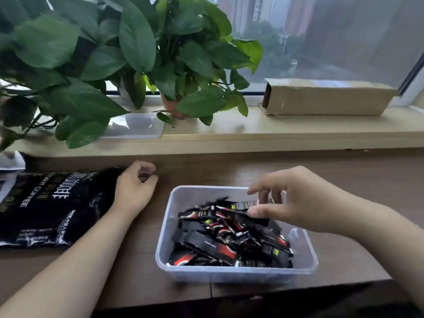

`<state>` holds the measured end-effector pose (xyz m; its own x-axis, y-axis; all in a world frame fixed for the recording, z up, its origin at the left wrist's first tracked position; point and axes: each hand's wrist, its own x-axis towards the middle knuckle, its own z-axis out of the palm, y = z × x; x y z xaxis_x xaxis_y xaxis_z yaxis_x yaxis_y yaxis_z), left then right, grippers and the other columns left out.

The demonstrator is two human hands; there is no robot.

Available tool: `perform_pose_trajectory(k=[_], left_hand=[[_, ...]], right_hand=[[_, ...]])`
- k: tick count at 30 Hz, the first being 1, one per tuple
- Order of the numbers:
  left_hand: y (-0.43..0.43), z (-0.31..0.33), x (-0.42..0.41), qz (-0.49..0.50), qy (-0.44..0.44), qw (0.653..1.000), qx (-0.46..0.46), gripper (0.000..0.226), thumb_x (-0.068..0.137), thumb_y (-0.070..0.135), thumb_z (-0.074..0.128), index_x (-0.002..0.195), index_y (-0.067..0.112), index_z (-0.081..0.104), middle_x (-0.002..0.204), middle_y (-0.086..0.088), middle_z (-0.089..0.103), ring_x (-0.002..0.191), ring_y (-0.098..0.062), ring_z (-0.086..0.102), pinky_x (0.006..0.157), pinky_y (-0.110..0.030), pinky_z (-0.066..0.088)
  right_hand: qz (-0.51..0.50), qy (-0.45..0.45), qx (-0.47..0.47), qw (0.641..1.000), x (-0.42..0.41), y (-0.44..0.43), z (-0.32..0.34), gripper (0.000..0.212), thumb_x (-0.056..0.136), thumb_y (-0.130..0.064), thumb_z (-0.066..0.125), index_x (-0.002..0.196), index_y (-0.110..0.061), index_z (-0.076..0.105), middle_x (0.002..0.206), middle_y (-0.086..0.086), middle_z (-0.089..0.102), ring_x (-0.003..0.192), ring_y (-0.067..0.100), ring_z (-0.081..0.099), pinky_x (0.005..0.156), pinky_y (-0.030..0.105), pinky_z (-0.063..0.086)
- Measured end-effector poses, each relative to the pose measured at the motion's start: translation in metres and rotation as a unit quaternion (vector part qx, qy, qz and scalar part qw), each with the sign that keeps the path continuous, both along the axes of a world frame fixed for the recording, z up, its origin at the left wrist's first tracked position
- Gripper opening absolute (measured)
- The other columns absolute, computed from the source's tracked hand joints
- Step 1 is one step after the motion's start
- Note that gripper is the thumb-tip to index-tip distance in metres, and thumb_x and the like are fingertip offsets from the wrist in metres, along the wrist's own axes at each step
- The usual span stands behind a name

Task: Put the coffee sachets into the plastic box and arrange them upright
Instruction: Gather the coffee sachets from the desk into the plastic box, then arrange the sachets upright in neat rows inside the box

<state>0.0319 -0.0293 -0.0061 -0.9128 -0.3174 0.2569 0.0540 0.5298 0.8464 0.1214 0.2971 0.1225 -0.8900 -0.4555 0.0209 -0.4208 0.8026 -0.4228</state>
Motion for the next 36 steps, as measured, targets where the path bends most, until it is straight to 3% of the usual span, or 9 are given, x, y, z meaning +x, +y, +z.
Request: perform_pose_trajectory(k=[3,7,13,16,19,23,31,34,36], left_hand=[[0.006,0.003,0.026,-0.012,0.006,1.000,0.009,0.023,0.086,-0.005,0.066,0.095,0.015,0.067,0.098,-0.003,0.071,0.093,-0.016,0.064,0.091,-0.028,0.051],[0.009,0.002,0.072,-0.032,0.036,0.996,0.071,0.016,0.089,0.013,0.064,0.090,0.029,0.067,0.095,0.008,0.073,0.096,-0.012,0.067,0.099,-0.048,0.052],[0.055,0.072,0.134,-0.108,0.221,0.969,-0.019,0.021,0.086,0.033,0.058,0.100,0.018,0.065,0.100,0.007,0.070,0.095,-0.006,0.066,0.085,-0.019,0.052],[0.074,0.087,0.133,-0.201,0.177,0.946,-0.182,0.033,0.086,0.040,0.065,0.111,0.019,0.064,0.106,0.010,0.067,0.099,-0.005,0.063,0.088,-0.021,0.051],[0.071,0.079,0.121,-0.250,0.072,0.913,-0.314,0.058,0.082,0.047,0.075,0.131,0.023,0.055,0.128,0.012,0.059,0.117,-0.003,0.052,0.101,-0.030,0.047],[0.066,0.070,0.121,-0.276,-0.026,0.922,-0.270,0.090,0.071,0.060,0.080,0.146,0.029,0.043,0.147,0.013,0.048,0.134,-0.003,0.043,0.112,-0.026,0.037],[0.067,0.068,0.121,-0.255,-0.054,0.938,-0.228,0.088,0.064,0.071,0.077,0.140,0.039,0.046,0.141,0.014,0.052,0.125,-0.006,0.048,0.100,-0.026,0.038],[0.066,0.066,0.119,-0.250,-0.054,0.942,-0.219,0.094,0.057,0.078,0.074,0.138,0.039,0.046,0.140,0.012,0.054,0.127,-0.010,0.050,0.102,-0.030,0.041],[0.066,0.064,0.118,-0.244,-0.055,0.943,-0.218,0.096,0.054,0.081,0.071,0.137,0.040,0.047,0.140,0.012,0.055,0.128,-0.011,0.050,0.104,-0.033,0.043]], right_hand=[[-0.010,0.095,-0.051,0.994,0.015,0.009,-0.019,0.051,0.082,-0.067,0.051,0.111,-0.031,0.072,0.094,-0.024,0.065,0.093,0.003,0.061,0.078,0.031,0.055],[-0.046,0.091,-0.187,0.977,0.035,0.013,-0.041,0.041,0.083,-0.059,0.058,0.113,-0.033,0.069,0.109,-0.024,0.063,0.111,0.002,0.059,0.092,0.031,0.053],[0.025,0.059,-0.177,0.982,0.041,0.012,-0.057,0.076,0.056,-0.054,0.089,0.125,-0.034,0.062,0.125,-0.024,0.055,0.121,-0.002,0.053,0.100,0.015,0.043],[0.032,0.047,-0.163,0.985,0.035,0.009,-0.051,0.094,0.050,-0.062,0.088,0.133,-0.033,0.057,0.131,-0.024,0.050,0.123,-0.008,0.048,0.098,0.002,0.032],[0.023,0.036,-0.160,0.986,0.032,0.006,-0.049,0.101,0.048,-0.062,0.088,0.137,-0.029,0.053,0.132,-0.018,0.052,0.123,-0.003,0.049,0.092,-0.005,0.031],[-0.004,0.016,-0.200,0.980,0.031,0.005,-0.050,0.094,0.055,-0.043,0.092,0.139,-0.021,0.054,0.132,-0.011,0.054,0.120,0.000,0.049,0.076,-0.010,0.033],[-0.023,0.014,-0.204,0.979,0.030,0.004,-0.056,0.089,0.061,-0.038,0.092,0.140,-0.022,0.053,0.132,-0.013,0.053,0.121,0.000,0.046,0.074,-0.011,0.033],[-0.022,0.021,-0.181,0.983,0.028,0.002,-0.057,0.091,0.060,-0.045,0.090,0.140,-0.023,0.052,0.134,-0.014,0.053,0.125,-0.001,0.045,0.083,-0.008,0.032],[-0.021,0.027,-0.160,0.987,0.027,0.001,-0.059,0.096,0.059,-0.052,0.088,0.142,-0.024,0.050,0.138,-0.015,0.052,0.128,0.000,0.045,0.100,0.007,0.032]])
